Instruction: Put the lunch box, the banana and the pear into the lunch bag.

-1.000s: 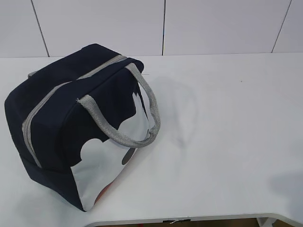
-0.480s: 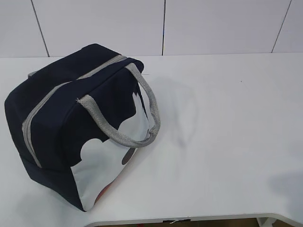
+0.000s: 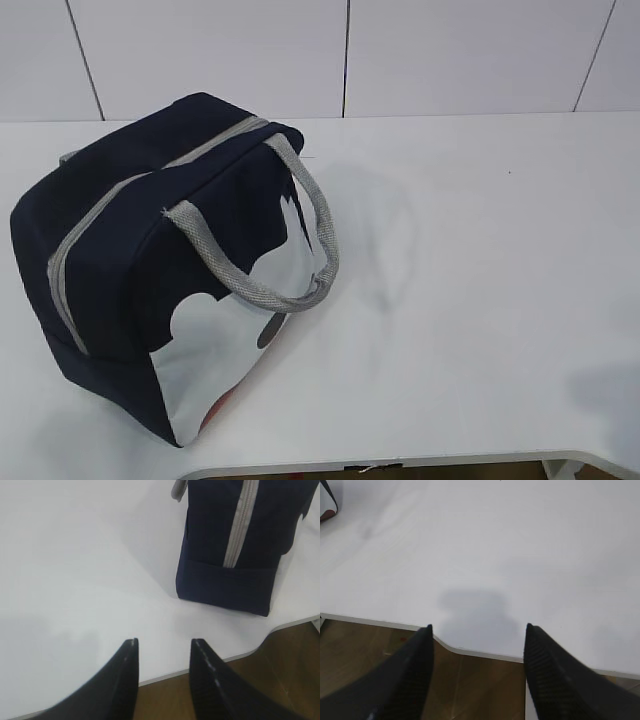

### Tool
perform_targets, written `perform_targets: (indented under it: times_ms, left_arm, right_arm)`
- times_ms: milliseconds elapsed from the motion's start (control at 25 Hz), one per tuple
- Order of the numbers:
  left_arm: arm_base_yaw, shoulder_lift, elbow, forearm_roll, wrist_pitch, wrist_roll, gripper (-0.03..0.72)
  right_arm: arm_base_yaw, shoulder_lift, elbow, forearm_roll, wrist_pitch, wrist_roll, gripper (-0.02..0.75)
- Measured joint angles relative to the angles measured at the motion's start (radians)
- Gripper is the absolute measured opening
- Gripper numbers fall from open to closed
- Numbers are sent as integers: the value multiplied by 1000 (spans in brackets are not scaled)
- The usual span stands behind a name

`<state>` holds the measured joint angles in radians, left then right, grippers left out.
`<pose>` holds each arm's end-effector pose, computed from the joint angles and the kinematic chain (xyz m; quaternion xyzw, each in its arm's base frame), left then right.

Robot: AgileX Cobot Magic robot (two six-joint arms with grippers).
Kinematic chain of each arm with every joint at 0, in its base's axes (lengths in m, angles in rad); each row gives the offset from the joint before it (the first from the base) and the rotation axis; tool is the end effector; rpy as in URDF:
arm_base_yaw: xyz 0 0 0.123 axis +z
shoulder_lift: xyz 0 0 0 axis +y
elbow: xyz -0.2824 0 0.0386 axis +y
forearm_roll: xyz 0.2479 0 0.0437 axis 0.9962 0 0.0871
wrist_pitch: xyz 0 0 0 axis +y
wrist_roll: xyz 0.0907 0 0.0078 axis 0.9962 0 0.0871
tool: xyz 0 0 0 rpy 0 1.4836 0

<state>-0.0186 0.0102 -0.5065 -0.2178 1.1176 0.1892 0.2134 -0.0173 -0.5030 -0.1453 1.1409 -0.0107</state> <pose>-0.0079 -0.0176 0.2761 0.0966 0.8581 -0.0661 0.5000 -0.0090 -0.0142 0.2722 -0.0905 0.8615 -0.0219 0.4992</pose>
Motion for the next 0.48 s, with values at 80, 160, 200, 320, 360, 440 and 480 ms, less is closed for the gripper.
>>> perform_targets:
  times_ms: [80,160,200,320,360,440,480]
  left_arm:
    - [0,0,0,0,0,0,242]
    - [0,0,0,0,0,0,242]
    - [0,0,0,0,0,0,242]
    - [0,0,0,0,0,0,242]
    - [0,0,0,0,0,0,242]
    - [0,0,0,0,0,0,242]
    - [0,0,0,0,0,0,242]
  right_arm:
    - [0,0,0,0,0,0,475]
    - [0,0,0,0,0,0,475]
    - [0,0,0,0,0,0,475]
    - [0,0,0,0,0,0,475]
    - [0,0,0,0,0,0,475]
    - [0,0,0,0,0,0,475]
    - [0,0,0,0,0,0,475]
